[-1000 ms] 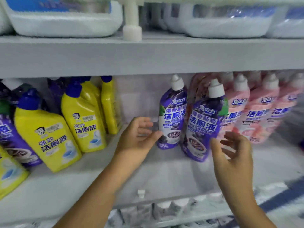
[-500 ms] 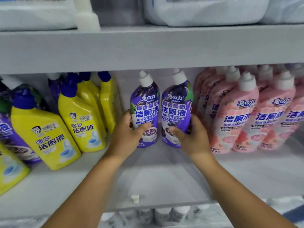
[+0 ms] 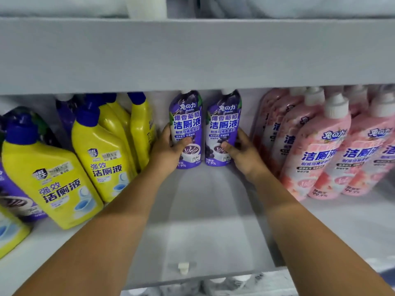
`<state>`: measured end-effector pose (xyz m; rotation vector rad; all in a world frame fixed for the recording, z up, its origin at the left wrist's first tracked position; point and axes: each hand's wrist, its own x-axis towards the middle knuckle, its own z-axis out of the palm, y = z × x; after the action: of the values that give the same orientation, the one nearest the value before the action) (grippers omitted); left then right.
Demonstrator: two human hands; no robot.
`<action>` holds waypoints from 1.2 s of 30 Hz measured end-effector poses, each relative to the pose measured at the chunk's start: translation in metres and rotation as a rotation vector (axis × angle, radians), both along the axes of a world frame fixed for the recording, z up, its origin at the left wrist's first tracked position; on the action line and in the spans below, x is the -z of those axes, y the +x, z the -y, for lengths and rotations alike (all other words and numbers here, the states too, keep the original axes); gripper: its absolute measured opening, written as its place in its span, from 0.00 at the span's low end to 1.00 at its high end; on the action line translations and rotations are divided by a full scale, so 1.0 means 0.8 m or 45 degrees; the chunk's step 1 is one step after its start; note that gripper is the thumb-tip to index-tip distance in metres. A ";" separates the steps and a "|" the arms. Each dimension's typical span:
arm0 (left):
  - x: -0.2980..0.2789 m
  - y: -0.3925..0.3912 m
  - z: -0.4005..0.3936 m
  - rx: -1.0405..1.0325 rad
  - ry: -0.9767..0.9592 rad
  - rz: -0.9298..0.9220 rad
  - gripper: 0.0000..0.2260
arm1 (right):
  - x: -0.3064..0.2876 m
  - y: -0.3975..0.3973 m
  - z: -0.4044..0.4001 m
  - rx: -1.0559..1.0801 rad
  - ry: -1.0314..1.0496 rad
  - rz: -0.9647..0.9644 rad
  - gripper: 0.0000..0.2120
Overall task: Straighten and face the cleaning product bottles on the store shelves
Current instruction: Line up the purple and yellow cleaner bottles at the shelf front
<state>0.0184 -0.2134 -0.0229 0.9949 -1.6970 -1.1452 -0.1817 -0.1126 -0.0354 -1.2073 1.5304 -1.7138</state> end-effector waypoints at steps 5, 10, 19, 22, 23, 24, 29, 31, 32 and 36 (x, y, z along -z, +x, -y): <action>0.003 -0.007 0.010 0.074 0.057 -0.034 0.22 | 0.001 -0.007 0.008 -0.032 -0.010 -0.013 0.19; 0.008 -0.007 0.012 0.090 0.118 -0.113 0.15 | -0.001 -0.008 0.014 -0.060 -0.018 -0.009 0.19; 0.007 -0.013 -0.005 -0.051 0.191 -0.180 0.10 | 0.007 -0.014 0.017 -0.067 0.006 -0.012 0.20; 0.006 -0.016 -0.011 -0.093 0.222 -0.194 0.12 | 0.008 -0.012 0.019 -0.028 0.015 -0.009 0.20; 0.007 -0.016 -0.012 -0.106 0.221 -0.194 0.13 | 0.008 -0.011 0.019 -0.016 0.015 -0.023 0.20; 0.008 -0.016 -0.012 -0.113 0.222 -0.182 0.13 | 0.009 -0.009 0.019 -0.009 0.006 -0.032 0.20; -0.002 0.008 -0.045 -0.201 0.196 -0.124 0.13 | 0.008 0.003 0.006 0.154 0.082 -0.006 0.17; -0.013 0.043 -0.073 -0.233 0.194 -0.123 0.14 | 0.003 0.024 -0.011 0.367 0.044 -0.051 0.12; -0.017 0.066 -0.091 -0.228 0.184 -0.155 0.11 | 0.002 0.039 -0.022 0.469 -0.007 -0.097 0.10; -0.039 0.179 -0.164 -0.512 0.078 -0.443 0.05 | -0.013 0.130 -0.041 0.224 -0.146 -0.074 0.07</action>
<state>0.1617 -0.0824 0.0079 1.0466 -1.1315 -1.0341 -0.0778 -0.0801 -0.0249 -1.2198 1.6345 -1.9185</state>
